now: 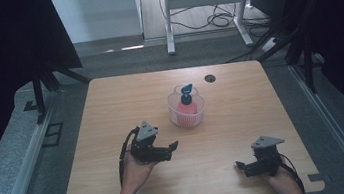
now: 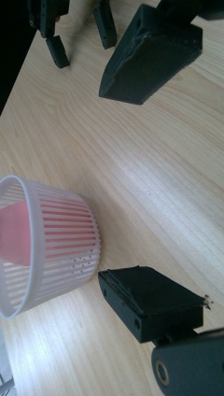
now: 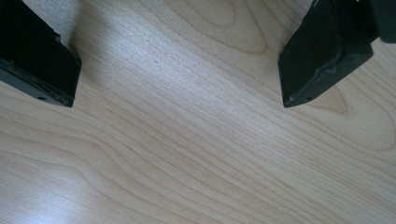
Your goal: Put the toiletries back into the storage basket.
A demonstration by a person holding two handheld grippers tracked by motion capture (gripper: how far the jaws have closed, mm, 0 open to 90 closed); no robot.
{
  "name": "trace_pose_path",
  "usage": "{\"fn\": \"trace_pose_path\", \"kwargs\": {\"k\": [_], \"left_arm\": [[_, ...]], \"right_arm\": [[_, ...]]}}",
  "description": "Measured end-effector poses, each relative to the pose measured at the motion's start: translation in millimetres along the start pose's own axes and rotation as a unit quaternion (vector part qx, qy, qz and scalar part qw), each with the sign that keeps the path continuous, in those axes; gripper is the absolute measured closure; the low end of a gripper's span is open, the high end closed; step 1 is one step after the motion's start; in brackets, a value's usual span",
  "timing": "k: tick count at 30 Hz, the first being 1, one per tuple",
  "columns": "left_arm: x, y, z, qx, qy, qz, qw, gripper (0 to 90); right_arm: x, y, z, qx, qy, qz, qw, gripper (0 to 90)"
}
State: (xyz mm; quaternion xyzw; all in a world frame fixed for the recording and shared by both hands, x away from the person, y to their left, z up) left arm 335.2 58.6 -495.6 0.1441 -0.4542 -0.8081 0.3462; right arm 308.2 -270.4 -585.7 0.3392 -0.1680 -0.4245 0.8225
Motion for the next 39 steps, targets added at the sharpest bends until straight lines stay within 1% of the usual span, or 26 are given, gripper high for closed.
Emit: {"fn": "trace_pose_path", "kwargs": {"k": [9,23,31,36,39], "left_arm": [[-0.4,-16.5,1.0,-0.004,0.001,0.006,1.0,11.5],[1.1,-41.7,3.3,-0.007,-0.006,0.027,0.9996,11.5],[1.0,-54.2,6.7,-0.007,-0.004,0.036,0.9993,11.5],[1.7,-60.2,7.9,-0.01,-0.001,0.035,0.9993,11.5],[2.7,-64.5,7.5,-0.016,0.002,0.03,0.9994,11.5]], "right_arm": [[-0.3,0.0,0.0,0.0,0.0,-0.001,1.0,0.0],[-0.2,0.0,0.0,0.0,0.0,0.0,1.0,0.0],[-0.4,-0.1,0.1,-0.001,0.0,-0.001,1.0,0.0],[-0.4,-0.1,0.0,-0.001,0.0,-0.001,1.0,0.0],[-0.5,-0.1,0.0,-0.001,0.0,-0.001,1.0,0.0]]}}
Point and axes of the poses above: each handheld gripper's, and its own axes: z roughly backward along the jaws, y roughly out of its top, x roughly to its right, the point moved 6 cm from there along -z, roughly forward along the jaws, and after that the axes turned 1 degree about -z, right-handed, at the moved point
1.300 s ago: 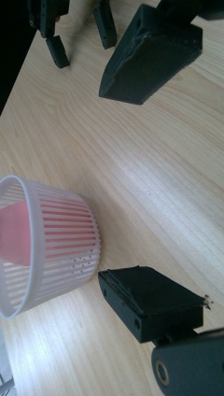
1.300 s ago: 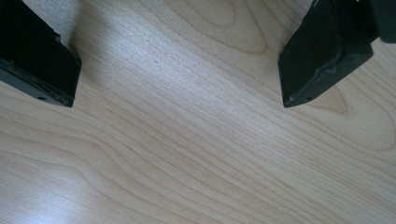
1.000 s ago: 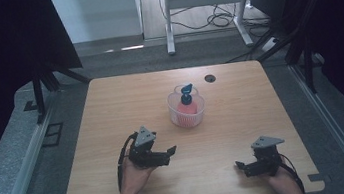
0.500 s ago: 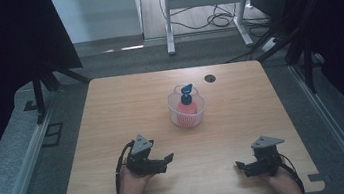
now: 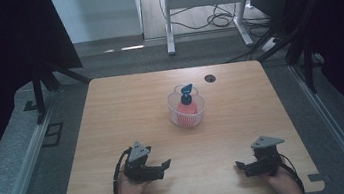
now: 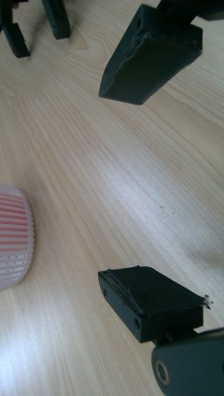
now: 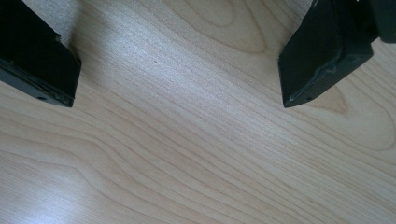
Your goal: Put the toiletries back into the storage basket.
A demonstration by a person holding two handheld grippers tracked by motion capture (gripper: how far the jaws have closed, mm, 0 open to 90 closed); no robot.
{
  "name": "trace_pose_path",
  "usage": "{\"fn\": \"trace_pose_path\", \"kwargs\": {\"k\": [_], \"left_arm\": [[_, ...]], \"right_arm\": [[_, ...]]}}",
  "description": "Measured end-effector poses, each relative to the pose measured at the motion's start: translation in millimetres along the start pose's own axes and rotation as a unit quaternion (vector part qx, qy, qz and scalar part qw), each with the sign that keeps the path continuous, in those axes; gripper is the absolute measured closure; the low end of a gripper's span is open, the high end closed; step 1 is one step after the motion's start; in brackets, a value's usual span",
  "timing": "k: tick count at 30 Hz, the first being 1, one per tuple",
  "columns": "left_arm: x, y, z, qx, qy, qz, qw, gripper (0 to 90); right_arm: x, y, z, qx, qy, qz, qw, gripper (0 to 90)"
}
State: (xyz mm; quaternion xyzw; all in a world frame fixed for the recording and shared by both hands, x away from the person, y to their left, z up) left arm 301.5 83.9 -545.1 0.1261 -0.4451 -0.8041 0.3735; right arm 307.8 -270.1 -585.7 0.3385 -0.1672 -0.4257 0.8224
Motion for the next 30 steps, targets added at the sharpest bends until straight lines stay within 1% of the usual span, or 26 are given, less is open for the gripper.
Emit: {"fn": "trace_pose_path", "kwargs": {"k": [10,19,22,26,30], "left_arm": [[0.8,-15.3,-8.3,-0.029,0.013,-0.014,0.9994,11.5],[6.9,-23.7,-14.8,-0.05,0.011,-0.025,0.9984,11.4],[8.8,-26.1,-16.4,-0.055,0.009,-0.022,0.9982,11.4],[10.3,-30.8,-19.4,-0.071,0.011,-0.027,0.9971,11.4],[11.2,-35.0,-23.6,-0.09,0.017,-0.032,0.9952,11.3]], "right_arm": [[0.2,0.2,-0.1,0.001,0.0,0.002,1.0,0.0],[0.2,0.2,-0.1,0.001,0.0,0.002,1.0,0.0],[0.1,0.3,-0.1,0.001,0.0,0.002,1.0,0.0],[0.1,0.3,-0.2,0.001,0.001,0.002,1.0,0.0],[0.1,0.4,-0.2,0.001,0.001,0.002,1.0,0.0]]}}
Point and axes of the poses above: each handheld gripper's, and its own axes: z roughly backward along the jaws, y roughly out of its top, x roughly to its right, the point moved 6 cm from there along -z, roughly forward along the jaws, and after that the axes turned 1 degree about -z, right-handed, at the moved point
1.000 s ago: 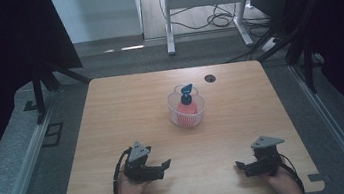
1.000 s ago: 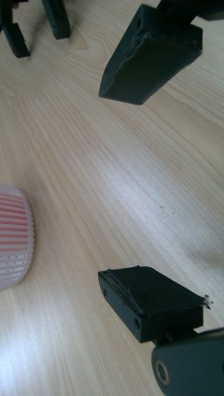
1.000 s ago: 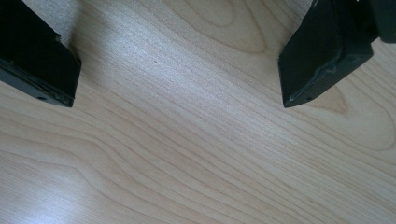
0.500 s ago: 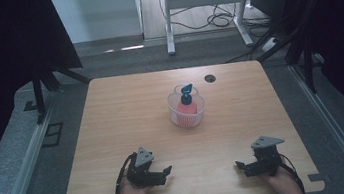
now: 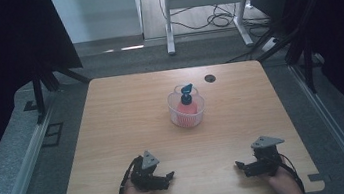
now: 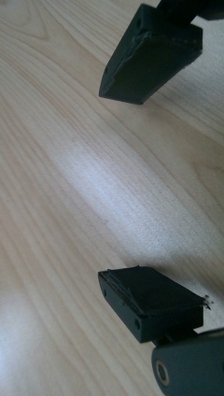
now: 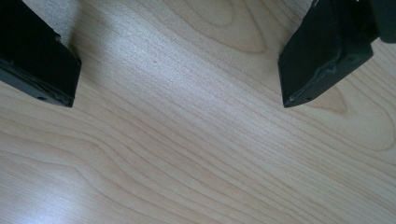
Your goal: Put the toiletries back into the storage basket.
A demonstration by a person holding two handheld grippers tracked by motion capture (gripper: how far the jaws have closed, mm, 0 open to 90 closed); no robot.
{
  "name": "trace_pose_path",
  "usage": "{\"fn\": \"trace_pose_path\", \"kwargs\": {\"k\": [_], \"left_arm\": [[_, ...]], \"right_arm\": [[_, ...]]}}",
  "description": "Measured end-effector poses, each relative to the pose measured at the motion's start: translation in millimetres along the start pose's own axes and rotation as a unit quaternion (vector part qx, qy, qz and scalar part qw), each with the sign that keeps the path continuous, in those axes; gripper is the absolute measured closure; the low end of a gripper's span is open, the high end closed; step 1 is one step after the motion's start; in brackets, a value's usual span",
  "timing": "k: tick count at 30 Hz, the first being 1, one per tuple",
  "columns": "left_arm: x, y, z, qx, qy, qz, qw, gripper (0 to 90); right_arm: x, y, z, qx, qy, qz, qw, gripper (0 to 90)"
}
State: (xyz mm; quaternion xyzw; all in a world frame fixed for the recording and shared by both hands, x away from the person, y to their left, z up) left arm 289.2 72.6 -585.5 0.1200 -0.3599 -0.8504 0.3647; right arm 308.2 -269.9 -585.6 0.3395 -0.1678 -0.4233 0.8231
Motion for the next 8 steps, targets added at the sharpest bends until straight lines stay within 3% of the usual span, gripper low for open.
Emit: {"fn": "trace_pose_path", "kwargs": {"k": [5,8], "left_arm": [[2.5,-0.6,-1.6,-0.01,0.014,-0.017,0.9997,10.6],[2.3,-0.7,-1.5,-0.01,0.013,-0.017,0.9997,10.5]], "right_arm": [[-0.1,-0.1,0.0,0.0,0.0,0.0,1.0,0.0],[-0.3,-0.2,-0.1,0.0,0.001,0.0,1.0,0.0]]}}
Point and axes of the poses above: each handheld gripper's, and its own axes: z roughly backward along the jaws, y roughly out of its top, x roughly to its right, the point moved 6 cm from there along -z, roughly forward along the jaws, and after that the axes turned 1 degree about -z, right-handed, at the moved point
